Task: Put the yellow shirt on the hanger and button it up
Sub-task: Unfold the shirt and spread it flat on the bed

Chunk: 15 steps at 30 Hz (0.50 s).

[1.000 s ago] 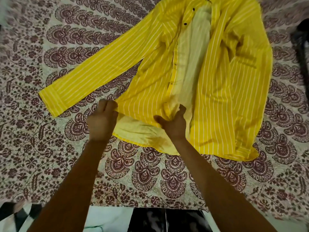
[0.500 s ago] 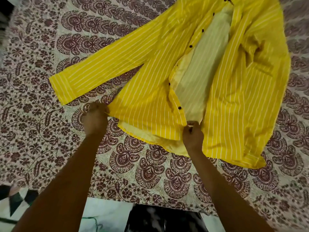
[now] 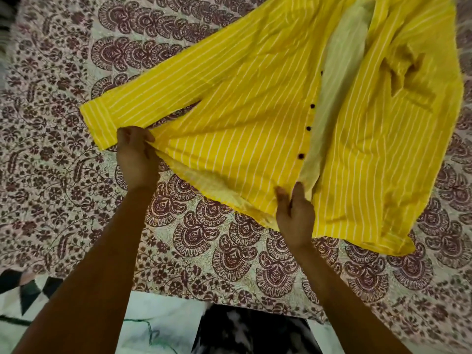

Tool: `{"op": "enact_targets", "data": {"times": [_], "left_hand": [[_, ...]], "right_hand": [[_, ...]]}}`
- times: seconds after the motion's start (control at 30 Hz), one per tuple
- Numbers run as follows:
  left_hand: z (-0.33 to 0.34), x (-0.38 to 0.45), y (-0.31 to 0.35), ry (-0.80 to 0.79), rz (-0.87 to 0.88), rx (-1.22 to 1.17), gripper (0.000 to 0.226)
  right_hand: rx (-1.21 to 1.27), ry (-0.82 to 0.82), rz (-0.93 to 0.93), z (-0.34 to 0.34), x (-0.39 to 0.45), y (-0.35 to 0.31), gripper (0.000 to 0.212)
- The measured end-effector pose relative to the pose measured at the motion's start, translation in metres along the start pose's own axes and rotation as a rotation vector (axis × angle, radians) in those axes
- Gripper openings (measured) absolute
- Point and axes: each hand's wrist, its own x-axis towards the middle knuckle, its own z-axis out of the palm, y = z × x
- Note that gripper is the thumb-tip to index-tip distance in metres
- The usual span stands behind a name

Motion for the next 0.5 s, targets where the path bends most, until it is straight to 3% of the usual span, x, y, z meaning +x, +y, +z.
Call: {"op": "enact_targets", "data": {"times": [0.07,0.13,0.23,0.5], "left_hand": [[0.008,-0.003,-0.018,-0.135,-0.070,0.112,0.029],[0.016,-0.006,-0.027,-0.243,-0.173,0.191,0.027],[0.021,-0.002,-0.026,-0.250,-0.224,0.239,0.028],[0.017,0.000,-0.027,-0.373,-0.216,0.421,0.032]], "right_hand": [[-0.156,-0.278,0.146,0.015,-0.010,0.015,0.035],[-0.171,-0.420,0.323,0.027,-0.015,0.021,0.029],[-0.141,-0.410,0.427,0.032,-0.013,0.011,0.026],[-0.290,-0.491,0.449,0.040,-0.015,0.000,0.023]]}}
